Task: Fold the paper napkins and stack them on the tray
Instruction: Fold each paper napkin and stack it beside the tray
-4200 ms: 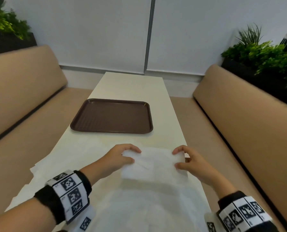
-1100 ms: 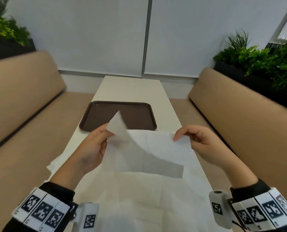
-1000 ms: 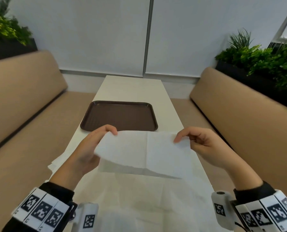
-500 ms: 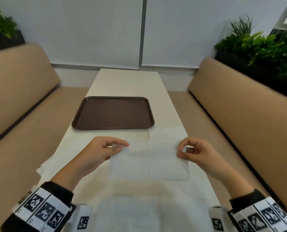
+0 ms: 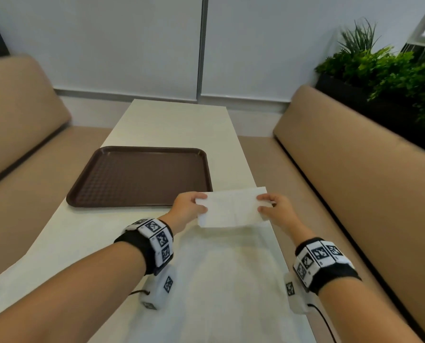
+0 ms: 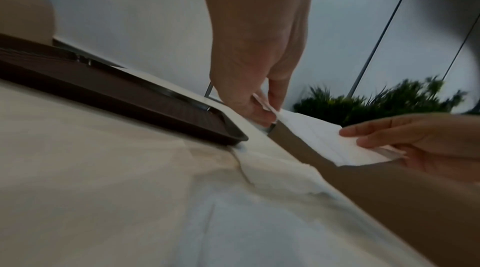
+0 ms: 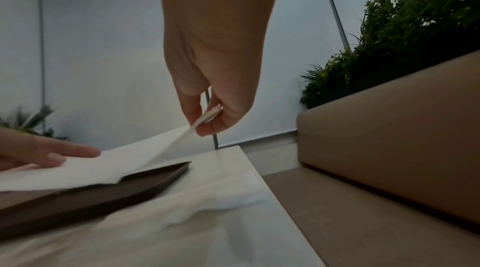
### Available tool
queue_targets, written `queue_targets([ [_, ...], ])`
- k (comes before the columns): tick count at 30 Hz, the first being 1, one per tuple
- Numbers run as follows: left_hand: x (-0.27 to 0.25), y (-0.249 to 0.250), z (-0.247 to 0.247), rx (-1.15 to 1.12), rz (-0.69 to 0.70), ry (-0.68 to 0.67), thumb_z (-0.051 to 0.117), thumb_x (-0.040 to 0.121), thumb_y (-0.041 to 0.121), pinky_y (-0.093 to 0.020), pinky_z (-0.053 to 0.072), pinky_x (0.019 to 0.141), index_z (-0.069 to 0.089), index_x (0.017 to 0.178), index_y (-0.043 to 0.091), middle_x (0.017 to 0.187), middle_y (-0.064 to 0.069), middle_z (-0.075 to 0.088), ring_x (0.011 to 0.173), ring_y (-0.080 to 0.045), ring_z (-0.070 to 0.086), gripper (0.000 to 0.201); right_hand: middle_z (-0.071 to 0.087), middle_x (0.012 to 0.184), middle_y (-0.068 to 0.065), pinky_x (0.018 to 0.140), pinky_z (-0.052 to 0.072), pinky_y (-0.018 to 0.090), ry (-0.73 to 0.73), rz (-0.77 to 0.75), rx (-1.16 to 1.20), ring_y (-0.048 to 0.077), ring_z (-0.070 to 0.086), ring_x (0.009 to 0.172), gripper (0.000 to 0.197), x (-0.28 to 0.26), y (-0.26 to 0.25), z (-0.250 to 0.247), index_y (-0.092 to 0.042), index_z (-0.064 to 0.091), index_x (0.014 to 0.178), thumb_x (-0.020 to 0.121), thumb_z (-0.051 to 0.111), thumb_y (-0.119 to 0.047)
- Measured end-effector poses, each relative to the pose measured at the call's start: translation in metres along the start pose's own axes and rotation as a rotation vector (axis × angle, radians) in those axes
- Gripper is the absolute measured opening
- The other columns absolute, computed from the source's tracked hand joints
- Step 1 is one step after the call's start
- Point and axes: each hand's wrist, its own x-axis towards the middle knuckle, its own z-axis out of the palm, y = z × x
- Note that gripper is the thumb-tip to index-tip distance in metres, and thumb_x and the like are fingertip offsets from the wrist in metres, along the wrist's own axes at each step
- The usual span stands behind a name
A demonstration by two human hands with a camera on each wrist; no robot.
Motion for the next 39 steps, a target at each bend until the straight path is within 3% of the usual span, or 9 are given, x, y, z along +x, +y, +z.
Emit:
queue_targets([
  [3,0.023,-0.013,0.016,0.149,0.013,0.003,0.065,0.078,-0.01,-0.038,0.048,0.097,0.062,0.119,0.002,0.12,-0.018,0.06,0.11,-0.031,0.058,0.042,0.055,0.123,0.006,0.062,0.045,0.021,-0.013,0.035,-0.133,0.024,0.058,0.09,0.04,0.014,0.011,0.009,-0.008,0.057,0.127,0.089,0.052,0.004],
  [9,0.046,-0.028,0.032,0.343,0.066,0.071,0.065,0.081,-0.006,-0.021,0.043,0.084,0.061,0.122,0.004,0.12,-0.014,0.061,0.109,-0.027,0.058,0.042,0.047,0.137,0.013,0.101,0.034,0.028,0.007,0.006,-0.349,0.028,0.045,0.125,0.042,0.031,0.03,0.022,-0.004,0.053,0.131,0.09,0.051,0.002],
  [13,0.051,-0.033,0.034,0.494,0.096,0.084,0.063,0.084,-0.002,-0.019,0.039,0.088,0.06,0.124,0.005,0.124,-0.013,0.06,0.114,-0.026,0.057,0.041,0.047,0.133,0.014,0.09,0.033,0.02,-0.003,0.0,-0.423,0.03,0.047,0.122,0.044,0.033,0.033,0.028,0.001,0.053,0.13,0.088,0.044,0.01],
  [16,0.05,-0.038,0.036,0.641,0.096,0.06,0.059,0.09,0.005,-0.023,0.038,0.094,0.055,0.131,0.009,0.132,-0.014,0.05,0.119,-0.028,0.051,0.042,0.049,0.119,0.017,0.078,0.04,0.027,-0.04,0.001,-0.577,0.029,0.051,0.101,0.031,0.034,0.041,0.035,0.01,0.056,0.11,0.085,0.041,0.014],
  [18,0.047,-0.041,0.037,0.763,0.094,0.037,0.054,0.094,0.014,-0.03,0.04,0.096,0.047,0.137,0.015,0.131,-0.014,0.042,0.118,-0.03,0.049,0.044,0.045,0.118,0.014,0.072,0.037,0.024,-0.024,0.013,-0.616,0.022,0.044,0.092,0.028,0.033,0.047,0.039,0.004,0.056,0.107,0.086,0.039,0.008],
  [20,0.043,-0.042,0.036,0.903,0.102,0.021,0.049,0.096,0.023,-0.035,0.044,0.094,0.039,0.142,0.02,0.128,-0.013,0.039,0.115,-0.031,0.048,0.047,0.04,0.123,0.009,0.086,0.034,0.03,-0.005,0.024,-0.724,0.024,0.038,0.107,0.035,0.032,0.05,0.042,-0.01,0.057,0.116,0.087,0.042,0.003],
  [25,0.035,-0.044,0.03,1.231,0.081,0.045,0.038,0.097,0.044,-0.038,0.041,0.093,0.028,0.146,0.029,0.131,-0.011,0.04,0.118,-0.03,0.044,0.052,0.031,0.131,0.006,0.09,0.029,0.037,0.028,0.055,-0.875,0.027,0.032,0.116,0.044,0.026,0.05,0.044,-0.027,0.051,0.126,0.089,0.044,-0.005],
  [34,0.02,-0.029,0.012,1.014,0.044,-0.045,0.047,0.095,0.042,-0.04,0.039,0.101,0.041,0.142,0.025,0.139,-0.014,0.042,0.128,-0.035,0.041,0.05,0.036,0.138,0.006,0.103,0.031,0.039,-0.01,0.003,-0.568,0.026,0.034,0.125,0.044,-0.013,0.015,0.026,-0.025,0.039,0.14,0.096,0.049,-0.024],
  [39,-0.037,-0.005,-0.037,0.618,0.227,-0.007,0.057,0.092,0.024,-0.024,0.039,0.07,0.069,0.103,0.023,0.1,-0.001,0.057,0.086,-0.015,0.056,0.016,0.057,0.114,-0.009,0.081,0.041,0.013,-0.578,-0.231,-0.563,0.008,0.052,0.104,0.043,-0.113,-0.015,0.011,-0.026,0.057,0.119,0.082,0.071,-0.042],
])
